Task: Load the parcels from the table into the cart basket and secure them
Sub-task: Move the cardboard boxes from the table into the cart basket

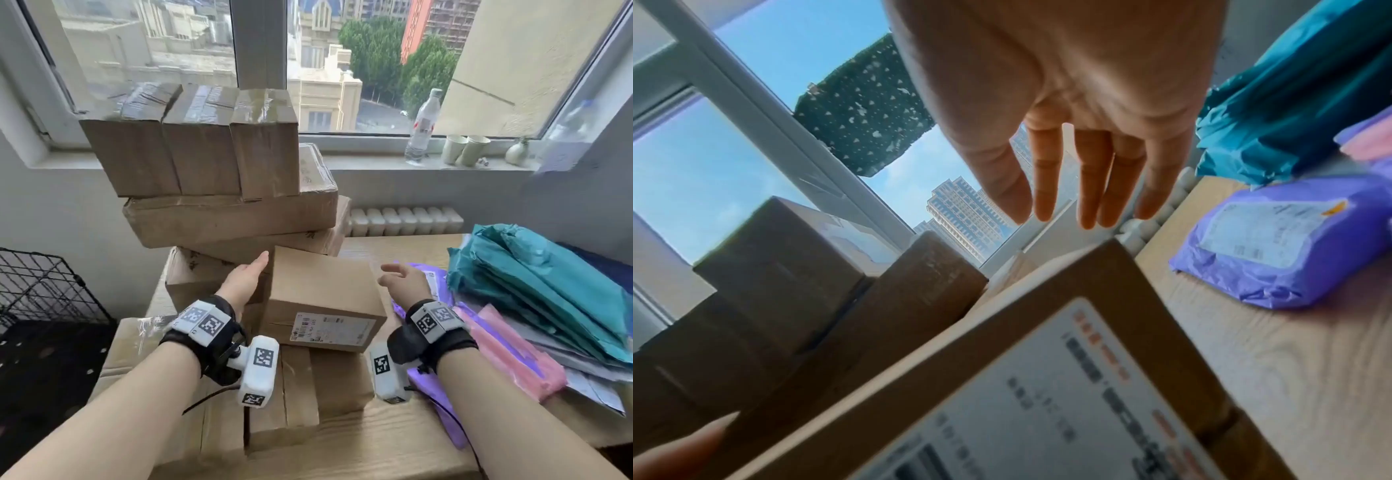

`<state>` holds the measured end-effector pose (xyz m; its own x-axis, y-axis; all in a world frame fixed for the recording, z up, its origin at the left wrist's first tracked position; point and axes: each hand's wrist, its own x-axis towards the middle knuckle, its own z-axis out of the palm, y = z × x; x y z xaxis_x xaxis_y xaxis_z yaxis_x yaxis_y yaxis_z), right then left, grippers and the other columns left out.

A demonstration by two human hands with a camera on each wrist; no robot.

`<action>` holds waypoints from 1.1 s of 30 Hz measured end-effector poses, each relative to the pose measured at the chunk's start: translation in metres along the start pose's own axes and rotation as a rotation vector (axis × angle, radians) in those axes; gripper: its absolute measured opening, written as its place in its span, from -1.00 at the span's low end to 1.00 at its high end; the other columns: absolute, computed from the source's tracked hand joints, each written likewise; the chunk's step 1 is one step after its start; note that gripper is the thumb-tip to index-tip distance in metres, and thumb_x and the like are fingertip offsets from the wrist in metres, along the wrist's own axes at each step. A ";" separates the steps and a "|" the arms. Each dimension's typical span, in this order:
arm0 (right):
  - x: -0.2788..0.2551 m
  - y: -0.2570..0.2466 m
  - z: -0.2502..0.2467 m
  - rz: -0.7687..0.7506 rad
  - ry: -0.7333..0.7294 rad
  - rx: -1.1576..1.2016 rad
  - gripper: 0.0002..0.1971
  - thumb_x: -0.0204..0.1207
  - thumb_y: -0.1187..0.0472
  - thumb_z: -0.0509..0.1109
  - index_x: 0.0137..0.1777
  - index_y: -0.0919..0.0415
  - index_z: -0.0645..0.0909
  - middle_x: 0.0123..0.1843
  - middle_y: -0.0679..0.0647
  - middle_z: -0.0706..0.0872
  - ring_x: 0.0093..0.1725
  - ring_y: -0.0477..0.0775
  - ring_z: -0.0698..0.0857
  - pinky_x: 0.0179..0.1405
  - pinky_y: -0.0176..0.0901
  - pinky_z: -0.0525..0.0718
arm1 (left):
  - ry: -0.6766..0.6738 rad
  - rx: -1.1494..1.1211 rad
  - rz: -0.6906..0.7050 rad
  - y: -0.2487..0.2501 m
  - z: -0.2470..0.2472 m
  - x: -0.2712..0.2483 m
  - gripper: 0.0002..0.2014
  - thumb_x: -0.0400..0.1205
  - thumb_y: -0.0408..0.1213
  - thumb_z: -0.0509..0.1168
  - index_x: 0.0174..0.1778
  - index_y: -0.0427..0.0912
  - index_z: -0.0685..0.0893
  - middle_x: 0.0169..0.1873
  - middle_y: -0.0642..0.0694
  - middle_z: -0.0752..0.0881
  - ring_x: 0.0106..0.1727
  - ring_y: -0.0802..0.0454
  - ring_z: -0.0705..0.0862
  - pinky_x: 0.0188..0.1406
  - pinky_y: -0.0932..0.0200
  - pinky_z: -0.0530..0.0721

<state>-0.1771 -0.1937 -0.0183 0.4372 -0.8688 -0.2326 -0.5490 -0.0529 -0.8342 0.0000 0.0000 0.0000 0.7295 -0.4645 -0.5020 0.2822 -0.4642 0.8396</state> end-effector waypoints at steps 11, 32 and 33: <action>0.042 0.018 0.026 0.168 -0.202 0.213 -0.49 0.53 0.12 0.36 0.50 0.07 0.42 0.39 0.03 0.53 0.28 0.00 0.51 0.32 -0.08 0.49 | 0.029 -0.195 -0.189 -0.016 0.017 0.019 -0.25 0.52 0.34 0.20 0.51 -0.10 0.42 0.40 -0.20 0.55 0.36 -0.21 0.53 0.46 -0.27 0.39; -0.022 -0.025 0.017 0.059 -0.293 0.290 -0.38 0.24 -0.05 0.53 0.31 0.10 0.52 0.23 0.06 0.67 0.19 0.12 0.66 0.24 0.16 0.62 | -0.028 -0.279 -0.001 -0.011 -0.016 -0.041 -0.61 0.61 0.15 0.24 0.13 -0.07 0.68 -0.16 -0.11 0.73 -0.25 0.01 0.63 -0.44 0.26 0.57; -0.030 -0.031 0.020 0.046 -0.289 0.297 -0.43 0.31 0.00 0.52 0.32 0.10 0.51 0.22 0.06 0.66 0.19 0.13 0.65 0.25 0.18 0.61 | -0.036 -0.285 0.008 -0.010 -0.025 -0.047 -0.56 0.60 0.16 0.25 0.21 -0.08 0.66 -0.05 -0.14 0.73 -0.19 -0.02 0.64 -0.40 0.22 0.56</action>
<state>-0.1589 -0.1565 0.0043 0.6219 -0.6908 -0.3688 -0.3620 0.1640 -0.9176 -0.0211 0.0455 0.0204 0.7113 -0.4958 -0.4982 0.4442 -0.2321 0.8653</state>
